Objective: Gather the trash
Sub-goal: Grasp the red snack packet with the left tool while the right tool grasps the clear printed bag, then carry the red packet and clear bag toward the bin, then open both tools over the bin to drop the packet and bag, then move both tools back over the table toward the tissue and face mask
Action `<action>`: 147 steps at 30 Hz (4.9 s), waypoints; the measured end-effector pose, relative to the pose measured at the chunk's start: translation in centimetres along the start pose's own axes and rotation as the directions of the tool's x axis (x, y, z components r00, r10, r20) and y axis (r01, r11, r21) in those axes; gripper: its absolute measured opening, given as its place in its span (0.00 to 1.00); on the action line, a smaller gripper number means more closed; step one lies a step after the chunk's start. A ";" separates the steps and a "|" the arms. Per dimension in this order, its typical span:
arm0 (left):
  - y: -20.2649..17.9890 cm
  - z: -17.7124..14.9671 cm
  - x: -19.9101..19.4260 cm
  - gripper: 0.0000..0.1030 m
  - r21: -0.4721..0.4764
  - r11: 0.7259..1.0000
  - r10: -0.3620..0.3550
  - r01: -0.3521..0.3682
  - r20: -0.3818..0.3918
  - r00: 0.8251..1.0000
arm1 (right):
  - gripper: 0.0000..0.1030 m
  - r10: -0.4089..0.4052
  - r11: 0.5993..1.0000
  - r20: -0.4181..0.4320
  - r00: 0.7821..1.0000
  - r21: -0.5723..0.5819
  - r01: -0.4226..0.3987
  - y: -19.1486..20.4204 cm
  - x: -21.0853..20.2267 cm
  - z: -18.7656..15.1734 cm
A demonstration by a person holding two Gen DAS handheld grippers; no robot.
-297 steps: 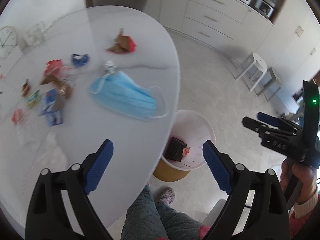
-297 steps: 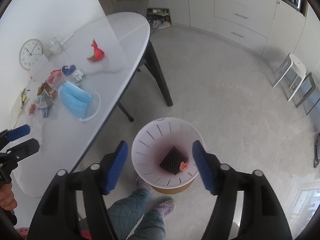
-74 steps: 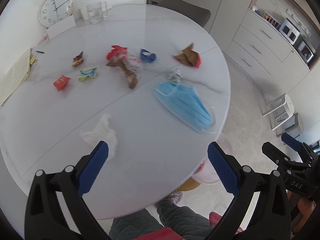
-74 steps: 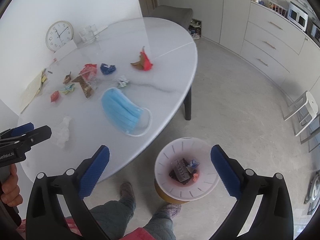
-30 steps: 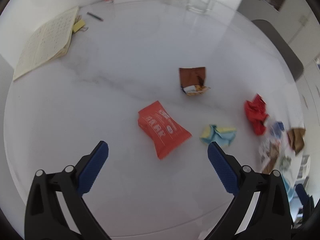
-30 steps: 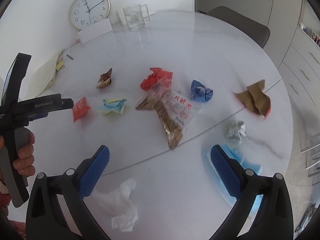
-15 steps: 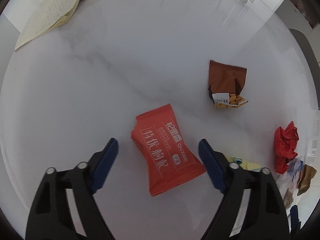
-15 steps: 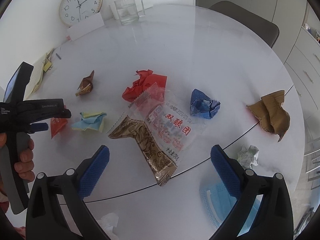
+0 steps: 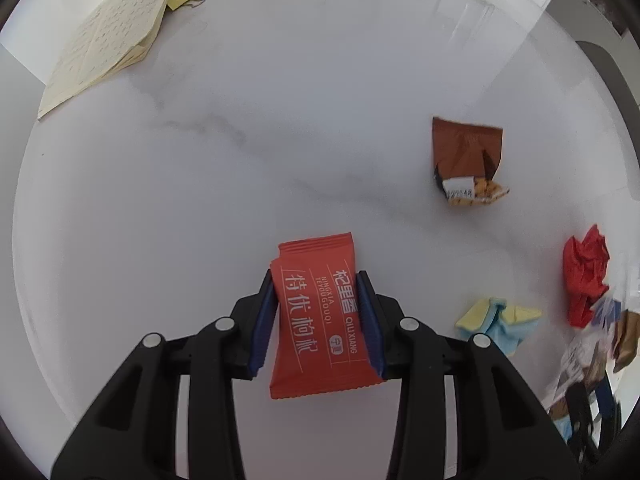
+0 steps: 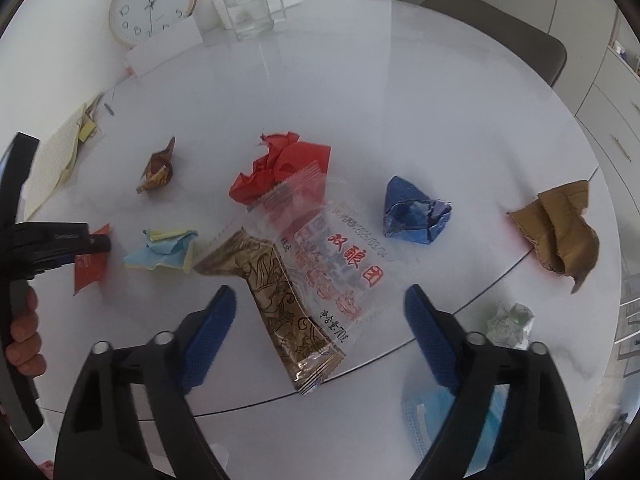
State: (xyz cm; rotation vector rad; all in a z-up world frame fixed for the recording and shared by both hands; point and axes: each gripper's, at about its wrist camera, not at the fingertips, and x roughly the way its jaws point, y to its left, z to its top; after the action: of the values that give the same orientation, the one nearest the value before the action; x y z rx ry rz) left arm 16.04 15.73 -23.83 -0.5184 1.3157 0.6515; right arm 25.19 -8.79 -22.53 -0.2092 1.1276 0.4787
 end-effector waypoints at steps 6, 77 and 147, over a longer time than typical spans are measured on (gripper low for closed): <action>1.5 -1.8 -1.4 0.37 0.016 1.000 -0.016 0.016 0.008 1.000 | 0.35 0.035 0.999 -0.011 0.999 -0.016 -0.035 0.3 0.0 -0.4; -36.5 -43.5 -12.6 0.81 0.856 0.462 -0.294 0.231 -0.097 0.951 | 0.25 -0.113 0.892 0.102 0.988 0.448 0.056 -31.3 -23.6 -30.9; -7.6 -25.0 -8.5 0.86 0.216 0.974 -0.090 0.064 0.109 0.990 | 0.98 0.048 0.997 0.001 0.999 0.059 -0.048 -16.0 -18.3 -17.6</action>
State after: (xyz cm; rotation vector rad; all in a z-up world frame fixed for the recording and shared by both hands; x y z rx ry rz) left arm 2.56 -7.93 -20.24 -0.3499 1.2298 0.4639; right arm 12.07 -34.59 -14.70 -0.1310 1.1475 0.4872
